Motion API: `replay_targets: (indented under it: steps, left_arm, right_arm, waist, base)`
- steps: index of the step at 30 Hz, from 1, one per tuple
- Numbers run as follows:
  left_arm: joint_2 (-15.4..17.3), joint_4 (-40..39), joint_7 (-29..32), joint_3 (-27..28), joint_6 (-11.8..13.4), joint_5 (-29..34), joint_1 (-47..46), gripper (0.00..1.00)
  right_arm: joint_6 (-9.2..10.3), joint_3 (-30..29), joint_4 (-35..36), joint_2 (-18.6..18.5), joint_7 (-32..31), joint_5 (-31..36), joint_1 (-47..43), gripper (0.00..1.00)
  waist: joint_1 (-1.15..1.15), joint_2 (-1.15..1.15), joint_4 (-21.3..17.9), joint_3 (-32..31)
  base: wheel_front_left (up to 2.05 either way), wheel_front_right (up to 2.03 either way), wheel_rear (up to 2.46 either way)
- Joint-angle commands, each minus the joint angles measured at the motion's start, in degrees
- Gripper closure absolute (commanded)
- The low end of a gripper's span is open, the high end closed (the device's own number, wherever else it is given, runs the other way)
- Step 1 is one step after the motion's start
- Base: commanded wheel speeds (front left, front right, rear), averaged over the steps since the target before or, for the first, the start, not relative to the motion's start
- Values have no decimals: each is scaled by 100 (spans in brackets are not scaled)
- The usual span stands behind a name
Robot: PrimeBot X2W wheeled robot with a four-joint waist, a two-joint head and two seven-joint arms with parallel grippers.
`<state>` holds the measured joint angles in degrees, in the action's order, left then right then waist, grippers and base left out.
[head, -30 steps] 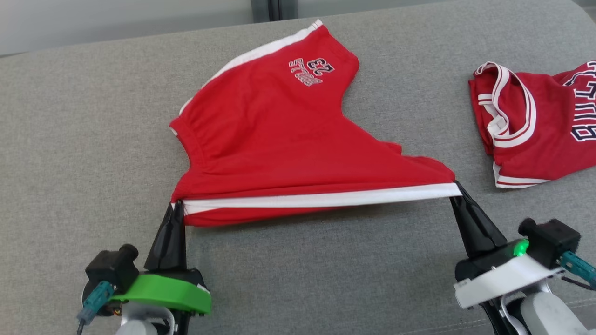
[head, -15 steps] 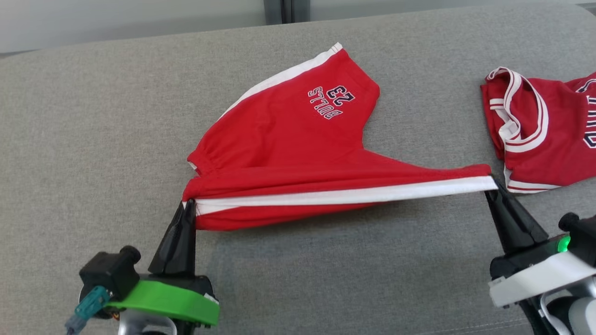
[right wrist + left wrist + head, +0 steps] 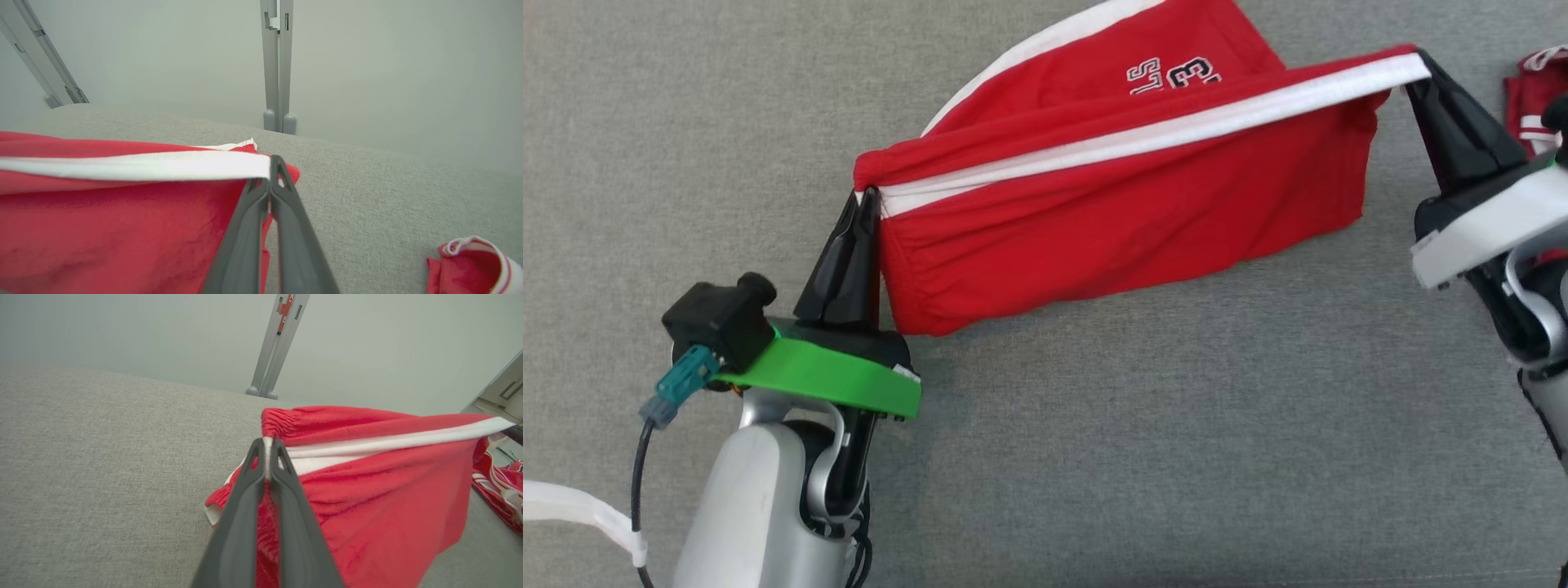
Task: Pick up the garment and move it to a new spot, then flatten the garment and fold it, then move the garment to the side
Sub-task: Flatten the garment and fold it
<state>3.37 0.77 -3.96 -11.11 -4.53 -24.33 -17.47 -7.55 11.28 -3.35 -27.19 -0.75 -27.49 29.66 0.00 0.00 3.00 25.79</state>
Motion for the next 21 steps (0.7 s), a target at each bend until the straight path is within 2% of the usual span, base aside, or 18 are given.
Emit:
replay_targets:
  steps: [1, 7, 14, 15, 16, 17, 18, 19, 21]
  left_arm:
    - [18, 141, -84, -14, -18, -26, -211, 100]
    - [-18, 711, -345, -241, -85, -189, -865, 100]
    - [-32, 1494, -556, -635, -148, -349, -1554, 100]
    - [-33, 1602, -565, -693, -158, -392, -1630, 100]
    - [-35, 1729, -558, -766, -182, -427, -1706, 100]
    - [-35, 1816, -561, -831, -199, -445, -1759, 69]
    - [-35, 1913, -604, -881, -200, -489, -1810, 32]
    - [-34, 1973, -642, -906, -200, -514, -1846, 0]
    - [-33, 2070, -788, -919, -158, -469, -1881, 0]
  right_arm:
    - [12, 148, -289, -125, -5, -99, 421, 100]
    - [12, 966, -1626, -362, 21, -359, 1800, 100]
    - [12, 1730, -2914, -295, 314, -570, 2829, 100]
    - [12, 1814, -3047, -286, 374, -586, 2920, 95]
    - [11, 1900, -3178, -271, 467, -597, 3004, 50]
    - [11, 1949, -3285, -253, 587, -584, 3070, 0]
    - [11, 2027, -3391, -212, 744, -564, 3105, 0]
    - [10, 2091, -3452, -176, 889, -552, 3118, 0]
    - [11, 2158, -3575, -138, 1227, -525, 3096, 0]
  waist:
    - [0, 0, 582, 531]
    - [0, 0, 929, 644]
    - [0, 0, 1082, 711]
    - [0, 0, 1083, 715]
    - [0, 0, 1082, 717]
    - [0, 0, 1076, 713]
    - [0, 0, 1060, 699]
    - [0, 0, 1041, 683]
    - [0, 0, 977, 624]
  base:
    - [0, 0, 0]
    - [0, 0, 0]
    - [0, 0, 0]
    - [0, 0, 0]
    - [0, 0, 0]
    - [0, 0, 0]
    - [0, 0, 0]
    - [0, 0, 0]
    - [0, 0, 0]
